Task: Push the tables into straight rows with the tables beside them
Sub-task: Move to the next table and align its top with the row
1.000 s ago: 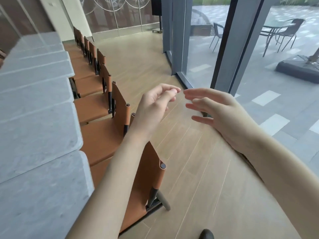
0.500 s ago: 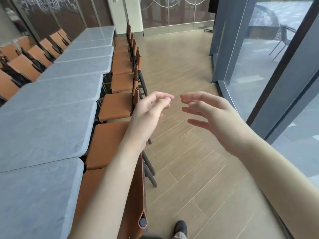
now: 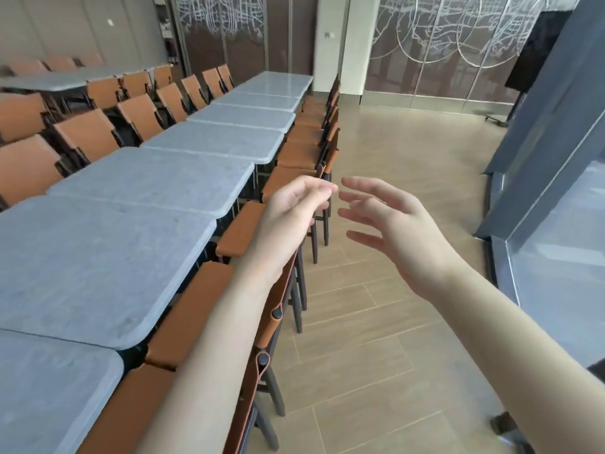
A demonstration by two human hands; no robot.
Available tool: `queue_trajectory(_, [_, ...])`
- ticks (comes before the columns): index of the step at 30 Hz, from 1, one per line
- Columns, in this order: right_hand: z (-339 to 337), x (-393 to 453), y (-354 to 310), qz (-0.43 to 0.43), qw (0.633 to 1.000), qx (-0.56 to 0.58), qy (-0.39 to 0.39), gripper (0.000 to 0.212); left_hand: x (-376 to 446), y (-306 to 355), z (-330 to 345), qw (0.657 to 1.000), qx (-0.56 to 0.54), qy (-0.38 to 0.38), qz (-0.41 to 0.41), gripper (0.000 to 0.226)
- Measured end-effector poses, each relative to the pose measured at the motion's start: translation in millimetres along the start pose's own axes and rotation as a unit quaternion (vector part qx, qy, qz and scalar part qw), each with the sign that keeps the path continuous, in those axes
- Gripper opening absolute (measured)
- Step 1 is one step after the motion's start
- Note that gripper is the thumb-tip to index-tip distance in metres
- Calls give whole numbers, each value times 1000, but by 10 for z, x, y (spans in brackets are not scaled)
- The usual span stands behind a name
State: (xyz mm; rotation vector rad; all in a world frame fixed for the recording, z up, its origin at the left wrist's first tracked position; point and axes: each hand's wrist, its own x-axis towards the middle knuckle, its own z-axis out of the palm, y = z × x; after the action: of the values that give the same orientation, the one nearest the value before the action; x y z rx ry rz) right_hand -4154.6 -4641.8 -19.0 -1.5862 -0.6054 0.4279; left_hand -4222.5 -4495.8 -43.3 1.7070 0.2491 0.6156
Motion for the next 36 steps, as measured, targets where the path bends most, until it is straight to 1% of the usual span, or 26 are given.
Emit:
queue_trajectory(6, [-137,916,62,-9,999,12,-38,33,802,-117,9,999,34,21,3,20])
queue_trajectory(11, [-282,1574,208,-9,998,37,-45,36,1365,-333,43,997,40,63,-21,20])
queue_trajectory(13, [-388,1842,285,-7,998,40,-52,36,1600,-442,119,996,47,69,-31,20])
queue_trajectory(19, [-874,2741,529,-1,997,41,-63,34,2504,-727,556,995,63,65,-36,20])
queue_trajectory(24, [-1469,3711,675,-6,996,30,-86,31,3480,-909,1076,995,64,72,-24,20])
queue_trajectory(28, [-1947,4479,745,2,996,31,-87,29,4238,-1015,1477,995,74,58,-18,20])
queue_trajectory(36, [-2395,5652,1040,23,994,56,-93,31,5380,-1401,1836,994,72,72,-46,20])
